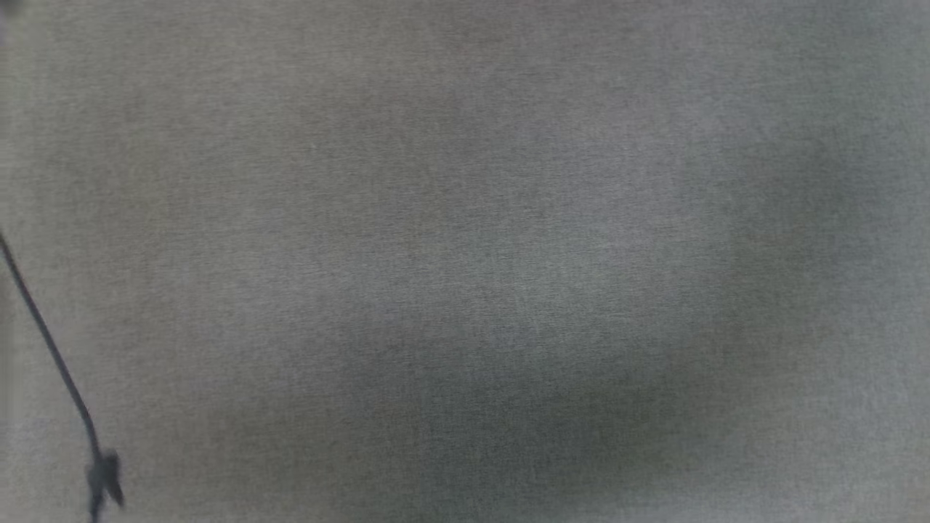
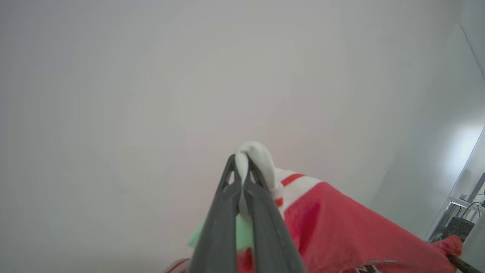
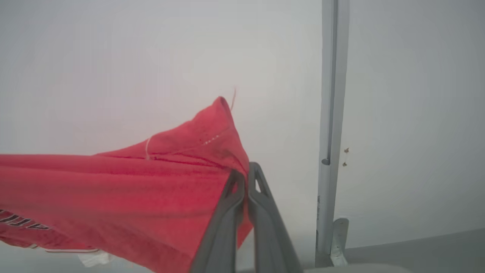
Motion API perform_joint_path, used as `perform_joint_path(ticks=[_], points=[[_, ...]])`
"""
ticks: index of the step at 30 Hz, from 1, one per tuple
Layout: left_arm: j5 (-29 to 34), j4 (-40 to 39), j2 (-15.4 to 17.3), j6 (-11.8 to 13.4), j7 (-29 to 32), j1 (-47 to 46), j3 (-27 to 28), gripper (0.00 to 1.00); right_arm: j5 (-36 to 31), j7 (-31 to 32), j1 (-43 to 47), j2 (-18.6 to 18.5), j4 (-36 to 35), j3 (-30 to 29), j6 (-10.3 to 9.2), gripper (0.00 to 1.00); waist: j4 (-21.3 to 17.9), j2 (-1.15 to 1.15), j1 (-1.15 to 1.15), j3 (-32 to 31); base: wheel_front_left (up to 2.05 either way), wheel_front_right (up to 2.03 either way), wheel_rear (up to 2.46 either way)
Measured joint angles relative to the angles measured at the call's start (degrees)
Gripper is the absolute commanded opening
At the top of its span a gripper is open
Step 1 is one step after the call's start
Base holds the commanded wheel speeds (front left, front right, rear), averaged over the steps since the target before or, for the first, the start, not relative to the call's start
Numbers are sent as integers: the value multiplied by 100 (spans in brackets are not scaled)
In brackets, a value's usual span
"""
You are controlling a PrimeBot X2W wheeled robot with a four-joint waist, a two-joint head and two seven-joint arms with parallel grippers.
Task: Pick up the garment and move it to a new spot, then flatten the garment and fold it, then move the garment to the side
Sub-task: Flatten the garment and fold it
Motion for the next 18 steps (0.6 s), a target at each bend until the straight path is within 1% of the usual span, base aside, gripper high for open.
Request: perform_joint_path(ticks=[3,7,11,16,18], points=[[-430,-563,19,0,30,888,-194,0,120,58,513,-7,-42,169,-20,0,78,0,0,-42,0,0,0],[-1051,-1484,314,1,0,2274,-400,0,327,140,1230,-119,-363,415,-22,0,158,0,0,-88,0,0,0],[-1452,-2307,500,8,-32,3636,-468,0,653,229,2108,-319,-871,645,-24,0,230,0,0,-164,0,0,0],[-1384,-3571,672,8,-47,5029,-495,0,1099,289,3240,-740,-1653,816,-26,0,300,0,0,-333,0,0,0],[-1248,-4023,826,8,-47,5596,-480,0,1256,324,3694,-891,-2003,892,-26,0,309,0,0,-425,0,0,0]])
